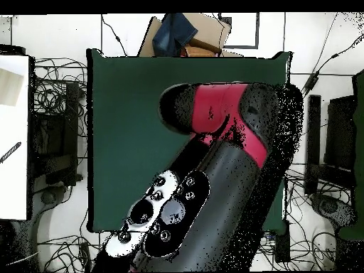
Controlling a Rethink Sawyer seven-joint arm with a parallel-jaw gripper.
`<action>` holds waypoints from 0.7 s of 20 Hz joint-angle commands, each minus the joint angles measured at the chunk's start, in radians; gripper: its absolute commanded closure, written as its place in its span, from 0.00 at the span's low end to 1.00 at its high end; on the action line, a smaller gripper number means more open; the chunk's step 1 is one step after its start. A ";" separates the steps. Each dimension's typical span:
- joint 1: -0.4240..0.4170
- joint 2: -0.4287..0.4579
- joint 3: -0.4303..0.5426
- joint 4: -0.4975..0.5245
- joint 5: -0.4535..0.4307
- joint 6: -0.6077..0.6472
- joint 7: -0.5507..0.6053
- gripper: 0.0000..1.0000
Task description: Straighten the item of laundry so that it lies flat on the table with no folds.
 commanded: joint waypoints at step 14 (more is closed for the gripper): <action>0.053 0.020 -0.030 -0.041 0.036 0.181 0.216 1.00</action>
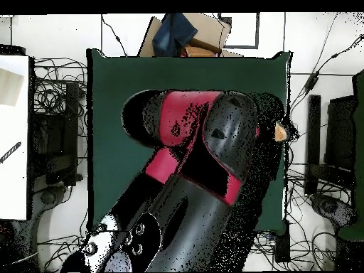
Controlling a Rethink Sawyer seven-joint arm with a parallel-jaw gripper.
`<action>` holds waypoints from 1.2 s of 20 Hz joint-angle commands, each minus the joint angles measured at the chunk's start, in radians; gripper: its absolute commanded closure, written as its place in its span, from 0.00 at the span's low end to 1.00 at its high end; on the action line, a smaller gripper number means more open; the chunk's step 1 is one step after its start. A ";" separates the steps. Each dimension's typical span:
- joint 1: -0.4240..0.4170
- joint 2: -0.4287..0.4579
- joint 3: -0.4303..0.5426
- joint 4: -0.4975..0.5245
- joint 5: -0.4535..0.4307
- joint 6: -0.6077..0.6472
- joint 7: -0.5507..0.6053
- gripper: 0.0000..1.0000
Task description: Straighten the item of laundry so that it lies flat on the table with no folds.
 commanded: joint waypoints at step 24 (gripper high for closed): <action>-0.015 0.139 0.047 -0.047 0.051 0.121 0.253 1.00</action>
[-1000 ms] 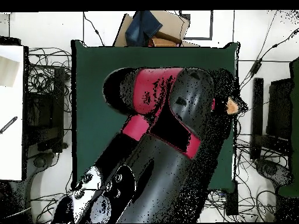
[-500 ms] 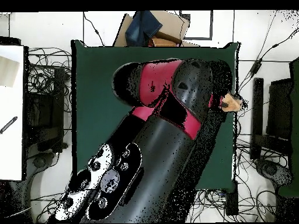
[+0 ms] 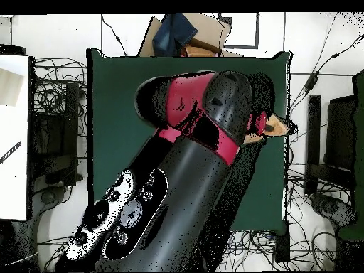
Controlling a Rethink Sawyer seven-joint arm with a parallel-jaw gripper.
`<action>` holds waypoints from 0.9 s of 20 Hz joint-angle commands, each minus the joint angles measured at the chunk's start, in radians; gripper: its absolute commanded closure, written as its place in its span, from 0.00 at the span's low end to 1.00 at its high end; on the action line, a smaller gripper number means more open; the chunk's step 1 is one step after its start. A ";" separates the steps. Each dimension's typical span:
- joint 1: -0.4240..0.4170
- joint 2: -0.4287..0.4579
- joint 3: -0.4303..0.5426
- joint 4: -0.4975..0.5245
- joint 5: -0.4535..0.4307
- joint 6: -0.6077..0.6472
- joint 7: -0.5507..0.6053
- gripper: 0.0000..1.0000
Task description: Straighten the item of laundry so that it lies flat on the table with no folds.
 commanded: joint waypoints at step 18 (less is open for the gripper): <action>0.015 0.089 0.050 -0.088 0.069 0.107 0.281 1.00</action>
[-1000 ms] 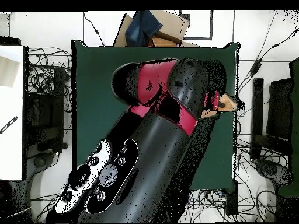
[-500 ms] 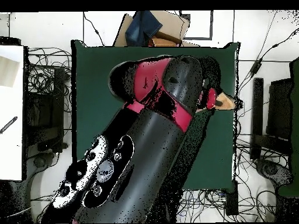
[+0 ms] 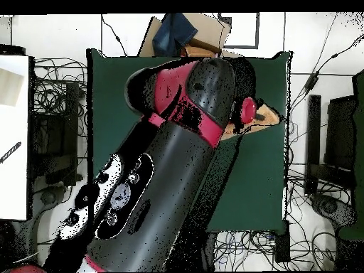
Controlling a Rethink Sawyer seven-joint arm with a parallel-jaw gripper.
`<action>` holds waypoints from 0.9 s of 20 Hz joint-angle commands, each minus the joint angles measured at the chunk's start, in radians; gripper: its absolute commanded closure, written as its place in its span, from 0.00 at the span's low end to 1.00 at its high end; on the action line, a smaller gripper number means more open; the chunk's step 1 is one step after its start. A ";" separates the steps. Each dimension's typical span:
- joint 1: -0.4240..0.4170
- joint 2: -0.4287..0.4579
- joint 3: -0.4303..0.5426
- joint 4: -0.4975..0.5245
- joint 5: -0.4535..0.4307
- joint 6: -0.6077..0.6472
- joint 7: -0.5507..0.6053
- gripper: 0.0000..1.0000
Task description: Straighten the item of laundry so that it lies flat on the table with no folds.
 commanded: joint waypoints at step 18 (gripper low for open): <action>0.001 0.074 0.046 -0.088 0.068 0.115 0.267 1.00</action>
